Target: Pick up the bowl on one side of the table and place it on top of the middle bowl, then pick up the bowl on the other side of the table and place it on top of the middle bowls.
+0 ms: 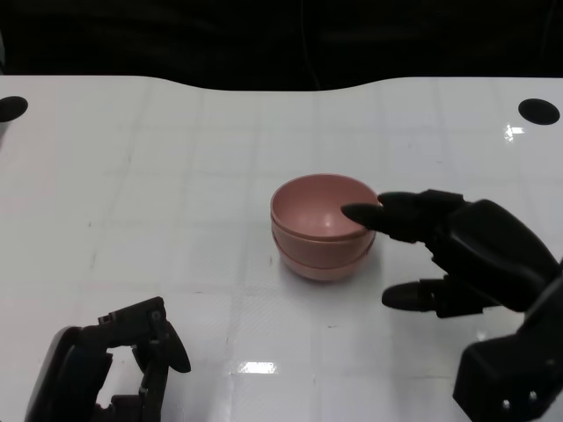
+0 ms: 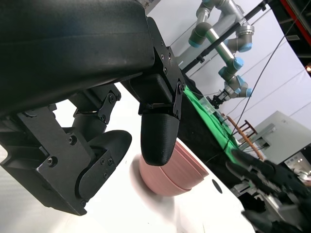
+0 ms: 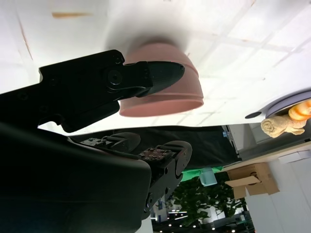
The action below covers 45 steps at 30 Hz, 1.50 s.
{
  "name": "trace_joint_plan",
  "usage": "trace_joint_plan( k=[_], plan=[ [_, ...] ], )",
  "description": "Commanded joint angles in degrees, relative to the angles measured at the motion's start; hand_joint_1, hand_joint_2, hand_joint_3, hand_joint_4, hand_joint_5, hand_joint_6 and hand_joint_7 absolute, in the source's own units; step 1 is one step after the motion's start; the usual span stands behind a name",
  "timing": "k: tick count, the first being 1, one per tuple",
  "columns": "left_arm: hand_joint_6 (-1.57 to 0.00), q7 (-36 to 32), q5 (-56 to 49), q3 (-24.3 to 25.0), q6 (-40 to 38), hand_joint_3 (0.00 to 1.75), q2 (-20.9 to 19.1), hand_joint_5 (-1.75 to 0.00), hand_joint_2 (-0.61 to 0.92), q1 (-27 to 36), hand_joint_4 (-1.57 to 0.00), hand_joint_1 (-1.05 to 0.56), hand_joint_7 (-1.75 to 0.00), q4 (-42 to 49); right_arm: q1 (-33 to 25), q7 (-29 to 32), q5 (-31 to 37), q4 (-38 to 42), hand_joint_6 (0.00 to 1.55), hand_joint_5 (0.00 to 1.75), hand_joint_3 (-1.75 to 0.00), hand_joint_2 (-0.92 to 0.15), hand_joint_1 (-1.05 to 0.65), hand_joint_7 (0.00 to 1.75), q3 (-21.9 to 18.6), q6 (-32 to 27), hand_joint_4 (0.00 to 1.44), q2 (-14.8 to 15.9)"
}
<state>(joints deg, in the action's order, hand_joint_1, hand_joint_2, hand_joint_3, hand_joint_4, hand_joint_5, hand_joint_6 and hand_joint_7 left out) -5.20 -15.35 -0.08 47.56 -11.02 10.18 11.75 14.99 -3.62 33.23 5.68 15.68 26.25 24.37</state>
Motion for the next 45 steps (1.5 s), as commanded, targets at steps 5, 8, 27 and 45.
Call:
trace_joint_plan(
  k=[5,8,27,45],
  plan=[
    [-0.83,0.1,0.4,0.3,0.3,1.57,-0.5,-1.71,0.27,-0.1,-0.86,0.01,-1.50,0.2,-9.1,1.3,-4.3,-6.2,0.54,0.19,-0.07,-0.92,-0.45,0.13,-3.9,3.3,0.54,0.7],
    [-0.83,0.0,0.5,0.4,0.8,1.57,-0.5,-1.71,0.28,-0.3,-0.87,0.01,-1.51,0.7,-12.8,2.2,-6.9,-7.9,0.67,0.29,-0.03,-0.89,-0.32,0.19,-4.8,4.3,0.65,-0.9],
    [-0.85,-0.4,0.4,1.3,0.8,1.58,-0.6,-1.68,0.26,-0.5,-0.89,0.00,-1.50,1.7,-8.8,5.9,-16.5,13.9,1.01,1.60,-1.58,-0.05,0.31,1.17,-6.6,23.4,1.05,-7.8],
    [-0.85,-0.6,0.4,1.5,2.5,1.57,-0.7,-1.66,0.27,-1.0,-0.90,0.03,-1.48,3.7,-7.3,3.7,-17.7,18.7,0.97,1.73,-1.73,0.02,0.28,1.29,-7.1,25.8,0.99,-8.1]
  ],
)
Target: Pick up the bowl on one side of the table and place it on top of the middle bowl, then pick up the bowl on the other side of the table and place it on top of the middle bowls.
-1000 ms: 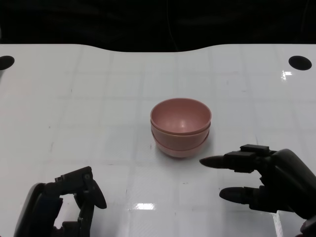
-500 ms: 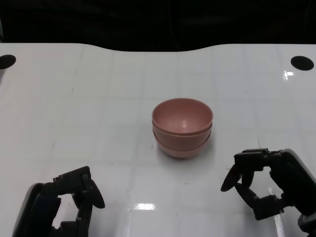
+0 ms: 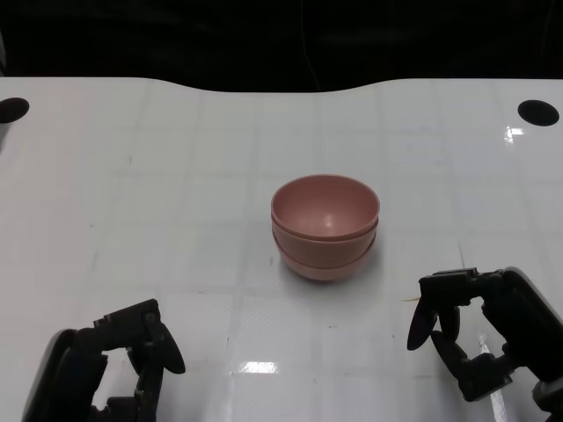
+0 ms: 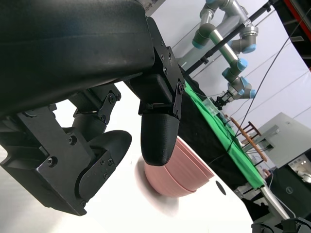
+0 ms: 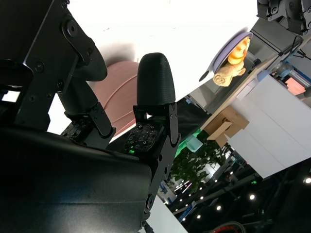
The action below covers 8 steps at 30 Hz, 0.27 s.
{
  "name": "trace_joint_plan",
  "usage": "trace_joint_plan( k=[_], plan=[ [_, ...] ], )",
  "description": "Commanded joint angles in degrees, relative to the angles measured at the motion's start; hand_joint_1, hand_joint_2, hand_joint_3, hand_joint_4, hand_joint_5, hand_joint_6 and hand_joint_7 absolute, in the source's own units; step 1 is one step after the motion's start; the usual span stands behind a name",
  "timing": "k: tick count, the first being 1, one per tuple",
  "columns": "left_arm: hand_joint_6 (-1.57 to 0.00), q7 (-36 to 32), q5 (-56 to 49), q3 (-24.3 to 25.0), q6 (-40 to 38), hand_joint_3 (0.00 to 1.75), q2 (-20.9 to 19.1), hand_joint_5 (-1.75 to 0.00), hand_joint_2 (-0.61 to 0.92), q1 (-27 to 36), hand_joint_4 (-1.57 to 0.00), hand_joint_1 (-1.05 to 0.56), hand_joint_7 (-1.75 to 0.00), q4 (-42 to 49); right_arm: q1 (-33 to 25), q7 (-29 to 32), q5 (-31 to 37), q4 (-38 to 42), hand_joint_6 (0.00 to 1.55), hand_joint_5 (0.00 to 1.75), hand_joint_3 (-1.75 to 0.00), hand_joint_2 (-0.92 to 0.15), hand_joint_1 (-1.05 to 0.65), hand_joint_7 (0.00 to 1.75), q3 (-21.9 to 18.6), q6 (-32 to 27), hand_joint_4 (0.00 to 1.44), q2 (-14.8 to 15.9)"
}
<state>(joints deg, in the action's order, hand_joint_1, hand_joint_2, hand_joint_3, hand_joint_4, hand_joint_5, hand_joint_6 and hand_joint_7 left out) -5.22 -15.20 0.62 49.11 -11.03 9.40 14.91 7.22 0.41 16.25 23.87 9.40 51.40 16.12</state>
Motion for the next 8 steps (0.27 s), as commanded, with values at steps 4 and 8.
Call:
trace_joint_plan(
  k=[4,8],
  plan=[
    [-0.86,-1.1,-1.0,0.8,0.9,1.57,-0.5,-1.67,0.25,-0.7,-0.89,0.01,-1.48,1.0,1.0,-0.6,-0.8,1.2,0.95,1.73,-1.69,0.02,0.32,1.28,-0.8,0.6,0.97,0.2],
    [-0.86,-0.8,-0.8,0.6,1.1,1.57,-0.5,-1.67,0.25,-0.7,-0.89,0.01,-1.47,1.2,1.2,-0.8,-0.8,1.4,0.95,1.72,-1.68,0.02,0.34,1.29,-0.8,0.6,0.98,0.1]
  ],
)
